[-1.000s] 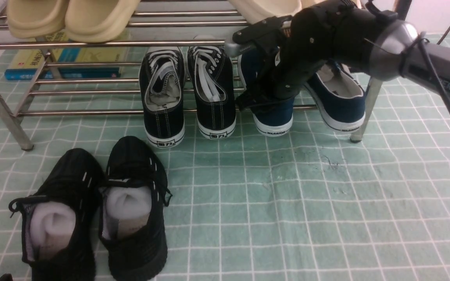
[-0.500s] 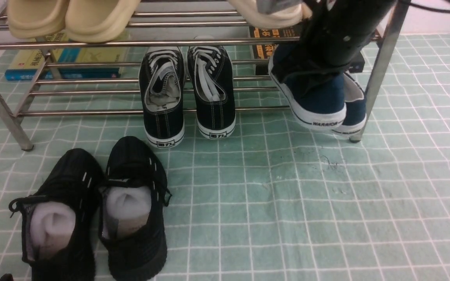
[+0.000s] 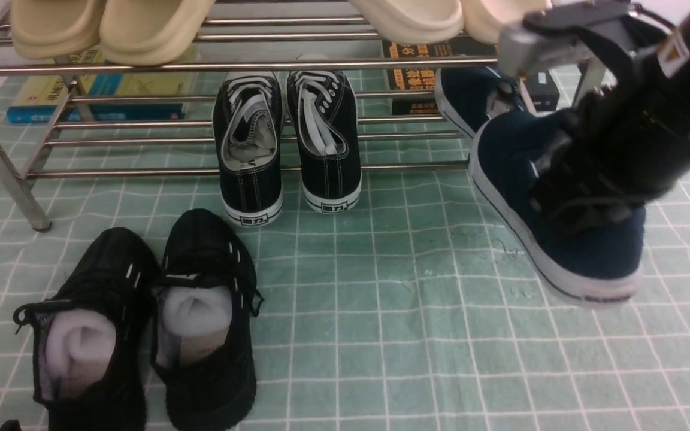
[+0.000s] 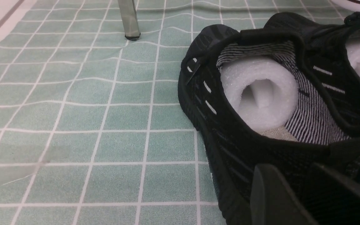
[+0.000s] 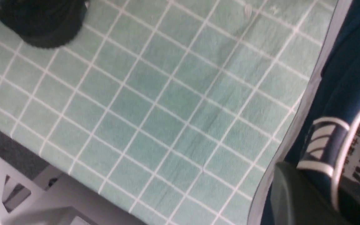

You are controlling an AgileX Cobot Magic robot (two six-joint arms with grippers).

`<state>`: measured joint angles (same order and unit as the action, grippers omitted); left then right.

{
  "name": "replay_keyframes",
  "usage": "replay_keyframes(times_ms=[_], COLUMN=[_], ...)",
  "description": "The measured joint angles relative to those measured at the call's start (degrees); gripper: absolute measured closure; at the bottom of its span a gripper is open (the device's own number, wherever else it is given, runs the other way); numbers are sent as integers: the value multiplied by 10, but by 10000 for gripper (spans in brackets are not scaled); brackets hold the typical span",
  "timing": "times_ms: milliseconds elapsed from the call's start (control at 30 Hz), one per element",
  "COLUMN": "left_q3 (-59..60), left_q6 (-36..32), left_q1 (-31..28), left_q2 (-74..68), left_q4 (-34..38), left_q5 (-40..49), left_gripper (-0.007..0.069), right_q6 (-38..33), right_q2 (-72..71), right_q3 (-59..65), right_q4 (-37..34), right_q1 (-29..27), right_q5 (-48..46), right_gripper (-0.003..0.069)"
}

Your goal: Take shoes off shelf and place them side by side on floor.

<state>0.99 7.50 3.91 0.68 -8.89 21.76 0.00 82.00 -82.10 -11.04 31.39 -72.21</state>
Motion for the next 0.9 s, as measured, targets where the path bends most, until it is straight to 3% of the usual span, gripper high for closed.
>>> replay_keyframes(times_ms=[300, 900], left_q3=[0, 0], left_q6=[0, 0], left_q1=[0, 0], left_q2=[0, 0], left_q4=[0, 0], left_q5=[0, 0], left_gripper=[414, 409], right_q6=[14, 39], right_q2=[17, 186], right_q3=[44, 45], right_q4=[-13, 28], right_q1=[91, 98], right_q5=[52, 260], right_gripper=[612, 612])
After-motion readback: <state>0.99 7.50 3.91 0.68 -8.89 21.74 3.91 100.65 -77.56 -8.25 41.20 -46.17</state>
